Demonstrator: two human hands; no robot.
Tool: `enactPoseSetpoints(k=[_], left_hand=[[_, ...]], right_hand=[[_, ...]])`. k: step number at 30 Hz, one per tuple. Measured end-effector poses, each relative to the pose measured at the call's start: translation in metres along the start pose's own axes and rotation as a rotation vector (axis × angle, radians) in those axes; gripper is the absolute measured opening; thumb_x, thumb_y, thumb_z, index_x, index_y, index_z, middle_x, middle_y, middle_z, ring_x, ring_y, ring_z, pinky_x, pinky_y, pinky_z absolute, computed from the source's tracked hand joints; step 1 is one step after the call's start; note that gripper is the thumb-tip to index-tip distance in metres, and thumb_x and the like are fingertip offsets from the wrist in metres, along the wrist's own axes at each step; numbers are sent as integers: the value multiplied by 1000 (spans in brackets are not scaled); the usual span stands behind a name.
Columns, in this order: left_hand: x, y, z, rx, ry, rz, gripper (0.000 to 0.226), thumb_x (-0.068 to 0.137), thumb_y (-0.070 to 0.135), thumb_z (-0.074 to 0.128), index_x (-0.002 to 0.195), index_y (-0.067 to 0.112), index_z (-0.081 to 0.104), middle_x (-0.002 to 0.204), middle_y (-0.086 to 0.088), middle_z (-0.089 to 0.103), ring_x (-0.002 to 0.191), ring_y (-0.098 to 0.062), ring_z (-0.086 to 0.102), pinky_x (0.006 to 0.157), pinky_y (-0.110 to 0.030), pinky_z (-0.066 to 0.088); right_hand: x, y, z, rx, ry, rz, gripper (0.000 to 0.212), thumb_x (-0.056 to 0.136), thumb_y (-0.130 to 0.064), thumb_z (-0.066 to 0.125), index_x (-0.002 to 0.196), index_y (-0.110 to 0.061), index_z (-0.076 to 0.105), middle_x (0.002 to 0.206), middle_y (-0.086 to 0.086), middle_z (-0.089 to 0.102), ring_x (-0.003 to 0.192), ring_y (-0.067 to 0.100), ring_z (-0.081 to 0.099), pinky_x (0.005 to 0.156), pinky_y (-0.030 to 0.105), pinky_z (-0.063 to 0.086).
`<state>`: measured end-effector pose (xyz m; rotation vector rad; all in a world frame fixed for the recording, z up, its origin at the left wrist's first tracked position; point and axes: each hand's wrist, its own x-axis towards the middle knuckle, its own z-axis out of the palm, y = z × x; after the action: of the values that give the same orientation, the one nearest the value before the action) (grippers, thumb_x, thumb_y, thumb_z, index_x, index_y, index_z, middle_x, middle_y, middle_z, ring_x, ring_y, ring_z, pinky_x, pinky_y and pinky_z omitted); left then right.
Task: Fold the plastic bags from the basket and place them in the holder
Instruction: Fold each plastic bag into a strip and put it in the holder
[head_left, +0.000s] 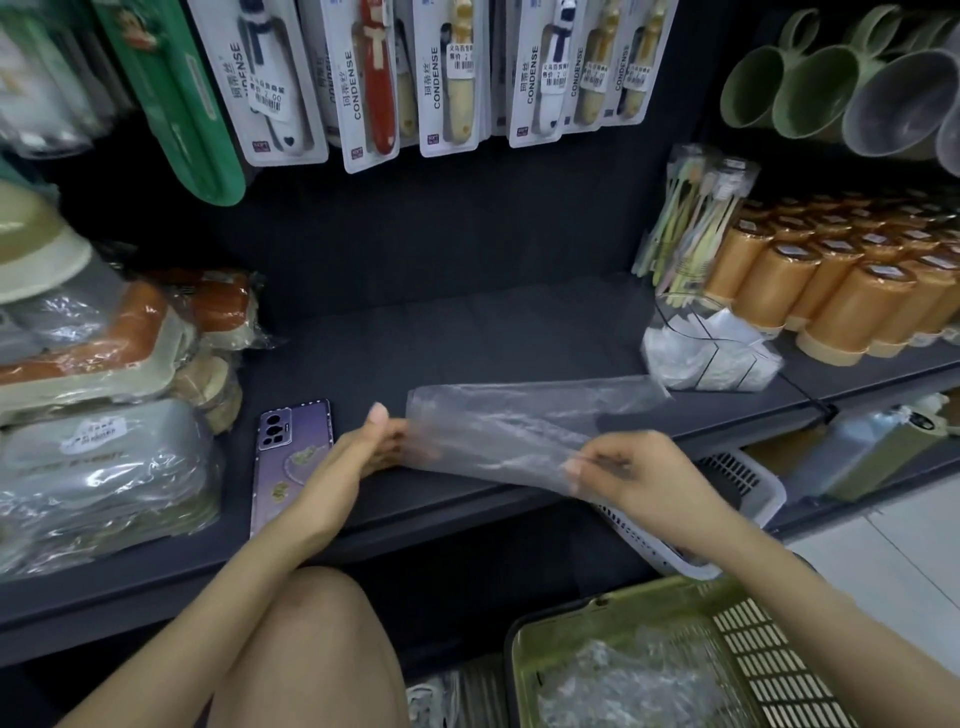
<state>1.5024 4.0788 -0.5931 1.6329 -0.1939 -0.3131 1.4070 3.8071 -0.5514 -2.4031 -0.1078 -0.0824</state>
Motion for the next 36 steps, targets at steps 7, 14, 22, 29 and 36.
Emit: enactPoseSetpoints(k=[7,14,22,29,36], left_hand=[[-2,2,8,273,80,165,38,93,51,53,83,16,64,78,2,74,74,-11,67,81,-33,47],[13,-4,16,589,261,129,18,96,30,55,87,15,57,63,6,70,69,-19,69,73,-40,52],[16,10,15,1072,402,118,41,94,29,53,131,13,46,82,-1,68,80,-26,63,62,-32,37],[33,-4,36,1290,34,546,54,92,39,31,118,9,67,124,-15,63,114,-37,59,107,-48,38],[36,-11,42,1260,-122,261,63,101,52,14,154,20,2,162,5,0,149,-16,-10,117,-26,-7]], right_hand=[[55,-10,-22,117,-156,95,19,90,-19,67,78,-5,72,64,-4,68,63,-1,59,65,17,48],[104,6,-9,43,-289,155,22,92,-19,65,85,1,71,71,1,65,67,8,58,68,19,45],[123,16,7,-89,-351,210,32,92,-22,63,63,-9,58,44,-11,49,39,0,40,53,21,34],[135,15,5,-105,-426,224,31,91,-21,62,63,-9,56,59,4,46,61,18,42,64,31,35],[144,15,3,-134,-459,248,20,90,-16,57,76,-3,64,66,2,53,65,15,47,67,30,40]])
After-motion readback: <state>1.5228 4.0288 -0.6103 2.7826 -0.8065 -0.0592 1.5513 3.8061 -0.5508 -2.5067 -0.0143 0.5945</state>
